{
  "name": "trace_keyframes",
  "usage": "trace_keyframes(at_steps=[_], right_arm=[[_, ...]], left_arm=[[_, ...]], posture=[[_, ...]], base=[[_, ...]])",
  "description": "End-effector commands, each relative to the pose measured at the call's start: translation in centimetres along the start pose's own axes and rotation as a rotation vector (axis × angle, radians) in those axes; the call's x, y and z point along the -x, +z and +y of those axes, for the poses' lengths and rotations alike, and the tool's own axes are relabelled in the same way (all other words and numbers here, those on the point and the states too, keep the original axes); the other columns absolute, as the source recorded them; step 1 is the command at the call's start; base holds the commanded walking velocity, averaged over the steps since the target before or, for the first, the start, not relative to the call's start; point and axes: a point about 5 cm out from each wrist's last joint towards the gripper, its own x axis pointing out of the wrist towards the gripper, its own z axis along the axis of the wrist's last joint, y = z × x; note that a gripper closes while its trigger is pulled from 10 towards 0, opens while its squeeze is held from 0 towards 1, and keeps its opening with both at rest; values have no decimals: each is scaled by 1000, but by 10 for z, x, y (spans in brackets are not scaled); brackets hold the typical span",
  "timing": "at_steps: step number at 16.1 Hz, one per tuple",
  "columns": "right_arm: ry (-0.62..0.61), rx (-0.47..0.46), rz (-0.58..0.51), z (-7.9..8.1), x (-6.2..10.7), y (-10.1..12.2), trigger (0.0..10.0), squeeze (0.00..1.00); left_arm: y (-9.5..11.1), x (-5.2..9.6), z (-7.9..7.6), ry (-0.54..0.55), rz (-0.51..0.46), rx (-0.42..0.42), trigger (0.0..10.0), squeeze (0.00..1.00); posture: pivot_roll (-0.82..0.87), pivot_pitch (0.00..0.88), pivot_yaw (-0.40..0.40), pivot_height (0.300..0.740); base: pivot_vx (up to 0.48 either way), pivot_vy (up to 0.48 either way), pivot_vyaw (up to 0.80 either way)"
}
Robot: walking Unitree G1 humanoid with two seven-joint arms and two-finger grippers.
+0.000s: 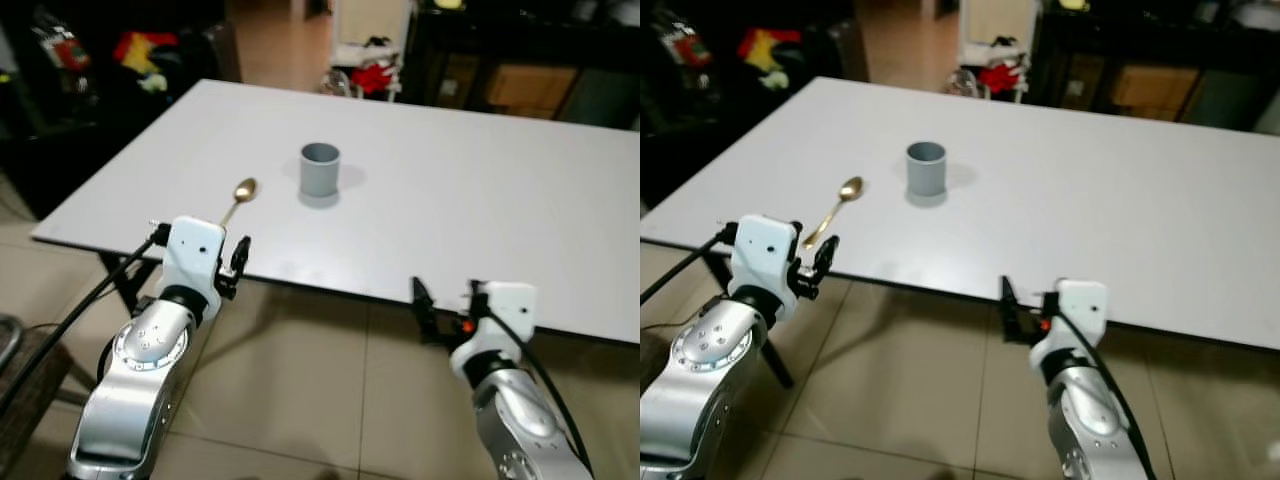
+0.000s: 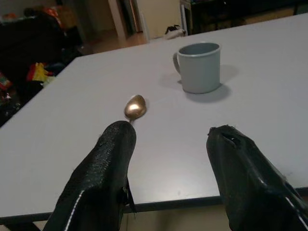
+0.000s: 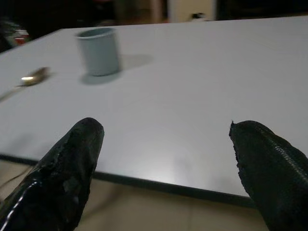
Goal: Setting the table
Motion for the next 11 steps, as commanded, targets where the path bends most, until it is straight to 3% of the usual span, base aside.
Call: trace_keyframes(at_steps=[1, 4, 11], right_arm=[[55, -3, -21, 5, 0, 7, 10000, 0], [78, -1, -38, 4, -5, 12, 10000, 0], [207, 14, -43, 8, -5, 16, 10000, 0]], left_arm=[[3, -2, 0, -7, -13, 5, 10000, 0], [2, -2, -1, -16, -13, 14, 10000, 0], [2, -2, 2, -1, -20, 18, 10000, 0]], posture=[[9, 0, 3, 740], [18, 0, 0, 740], [26, 0, -10, 740]], base=[[0, 0, 0], [0, 0, 0], [0, 0, 800]])
